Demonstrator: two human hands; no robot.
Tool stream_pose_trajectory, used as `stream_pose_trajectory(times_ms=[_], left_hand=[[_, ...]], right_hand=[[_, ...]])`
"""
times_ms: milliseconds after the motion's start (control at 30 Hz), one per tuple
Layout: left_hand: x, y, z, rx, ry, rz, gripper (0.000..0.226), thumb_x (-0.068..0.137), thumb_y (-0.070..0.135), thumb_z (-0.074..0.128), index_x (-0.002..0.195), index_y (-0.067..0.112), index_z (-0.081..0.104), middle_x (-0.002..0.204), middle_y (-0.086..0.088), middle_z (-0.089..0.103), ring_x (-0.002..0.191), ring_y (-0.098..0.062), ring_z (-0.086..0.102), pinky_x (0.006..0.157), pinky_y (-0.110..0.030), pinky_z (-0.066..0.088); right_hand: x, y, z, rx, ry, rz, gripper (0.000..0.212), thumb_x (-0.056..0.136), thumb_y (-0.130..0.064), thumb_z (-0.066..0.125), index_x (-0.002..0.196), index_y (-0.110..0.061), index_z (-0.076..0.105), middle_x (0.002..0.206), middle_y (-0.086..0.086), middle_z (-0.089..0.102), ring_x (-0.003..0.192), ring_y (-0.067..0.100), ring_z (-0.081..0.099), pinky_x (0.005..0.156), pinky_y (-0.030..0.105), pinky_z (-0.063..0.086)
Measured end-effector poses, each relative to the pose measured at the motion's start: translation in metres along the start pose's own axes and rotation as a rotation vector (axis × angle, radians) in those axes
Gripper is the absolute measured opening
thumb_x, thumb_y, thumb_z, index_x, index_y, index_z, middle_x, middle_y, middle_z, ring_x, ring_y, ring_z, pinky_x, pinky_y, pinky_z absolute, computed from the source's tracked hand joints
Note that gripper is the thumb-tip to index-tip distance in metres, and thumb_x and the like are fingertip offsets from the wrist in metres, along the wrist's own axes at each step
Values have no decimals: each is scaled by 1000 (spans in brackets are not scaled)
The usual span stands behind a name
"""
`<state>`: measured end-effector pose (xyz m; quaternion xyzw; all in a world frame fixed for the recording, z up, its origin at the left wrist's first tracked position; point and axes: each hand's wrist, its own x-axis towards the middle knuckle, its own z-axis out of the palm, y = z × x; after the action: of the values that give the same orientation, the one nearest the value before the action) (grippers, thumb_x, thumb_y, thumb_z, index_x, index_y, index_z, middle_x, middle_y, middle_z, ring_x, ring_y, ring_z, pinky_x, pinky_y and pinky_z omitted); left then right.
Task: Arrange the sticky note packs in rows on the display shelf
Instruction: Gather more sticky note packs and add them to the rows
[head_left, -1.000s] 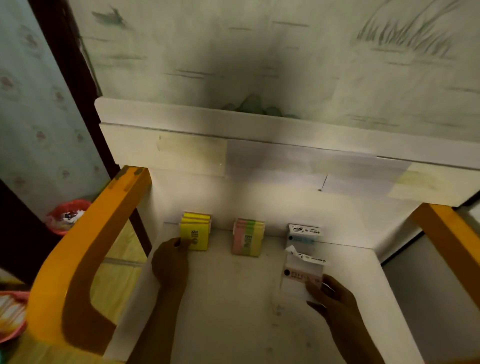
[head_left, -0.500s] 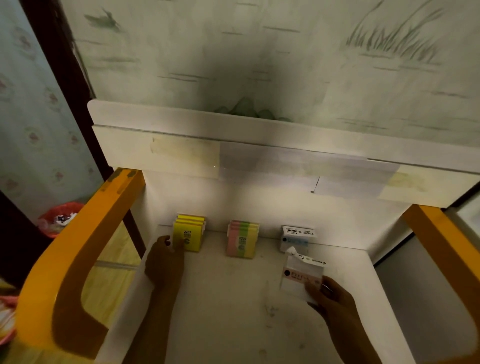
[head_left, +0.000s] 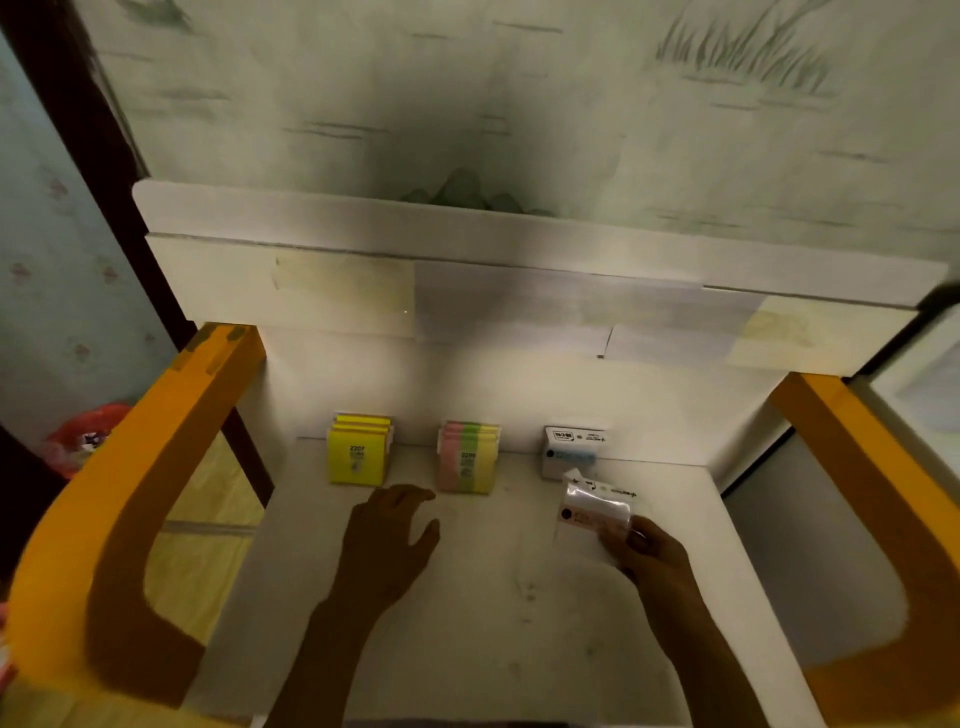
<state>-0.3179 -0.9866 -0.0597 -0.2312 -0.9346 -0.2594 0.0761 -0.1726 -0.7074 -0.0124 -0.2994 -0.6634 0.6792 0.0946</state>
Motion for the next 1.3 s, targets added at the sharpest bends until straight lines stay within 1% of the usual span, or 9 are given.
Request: stream_pose_trajectory(times_ms=[100, 300, 433, 567, 667, 733, 867, 1000, 1300], left_hand=[[-5, 19, 7, -23, -65, 11, 37, 85, 46, 54, 118, 32, 64, 122, 11, 62, 114, -15, 57, 93, -34, 46], [-12, 54, 19, -62, -109, -26, 34, 88, 42, 58, 121, 36, 61, 125, 14, 59, 119, -11, 53, 97, -30, 41], [-15, 79, 26, -88, -157, -66, 34, 92, 40, 59, 126, 39, 56, 131, 17, 54, 125, -6, 46, 105, -26, 37], [-13, 101, 32, -98, -179, -80, 34, 92, 40, 58, 126, 41, 54, 132, 19, 52, 125, -4, 45, 105, -25, 37], [-13, 114, 36, -108, -185, -103, 32, 92, 39, 58, 124, 42, 54, 131, 20, 52, 124, -3, 46, 106, -25, 37], [-12, 122, 39, -115, -191, -123, 32, 93, 39, 58, 124, 42, 54, 131, 20, 52, 123, -2, 45, 107, -27, 38], [-14, 132, 41, -116, -210, -154, 32, 93, 38, 58, 124, 42, 54, 133, 19, 52, 123, -2, 45, 108, -29, 38], [-17, 137, 41, -120, -217, -170, 29, 93, 37, 58, 121, 42, 56, 130, 20, 53, 120, -1, 46, 106, -27, 39], [-20, 145, 40, -126, -259, -206, 25, 94, 38, 57, 118, 45, 55, 130, 18, 53, 120, -3, 47, 105, -25, 39]], right_hand=[[13, 4, -10, -10, 40, -22, 29, 88, -15, 68, 117, -14, 65, 107, 4, 72, 99, 21, 68, 87, 35, 56], [54, 13, -46, -75, 109, -71, 33, 88, -21, 70, 120, -17, 63, 110, 0, 70, 103, 19, 64, 93, 41, 53], [83, 9, -69, -82, 170, -115, 32, 84, -13, 74, 115, -17, 67, 103, -4, 69, 96, 11, 63, 91, 35, 51], [114, 5, -88, -77, 178, -140, 34, 82, -5, 75, 115, -11, 68, 107, 5, 71, 99, 19, 66, 89, 34, 53], [130, 0, -97, -109, 160, -174, 35, 81, 1, 73, 113, -11, 69, 106, 5, 71, 93, 15, 66, 82, 27, 52], [140, -1, -100, -146, 137, -198, 34, 81, 2, 73, 112, -14, 70, 104, 3, 71, 91, 12, 66, 82, 25, 53], [153, 4, -102, -229, 144, -217, 33, 83, -1, 71, 114, -14, 69, 107, 4, 72, 99, 20, 67, 91, 37, 54], [155, 5, -102, -288, 164, -246, 34, 83, -2, 72, 116, -10, 69, 112, 8, 71, 99, 17, 63, 86, 26, 46], [151, 4, -100, -328, 211, -287, 35, 82, -1, 72, 116, -7, 70, 113, 10, 71, 103, 16, 61, 86, 24, 42]])
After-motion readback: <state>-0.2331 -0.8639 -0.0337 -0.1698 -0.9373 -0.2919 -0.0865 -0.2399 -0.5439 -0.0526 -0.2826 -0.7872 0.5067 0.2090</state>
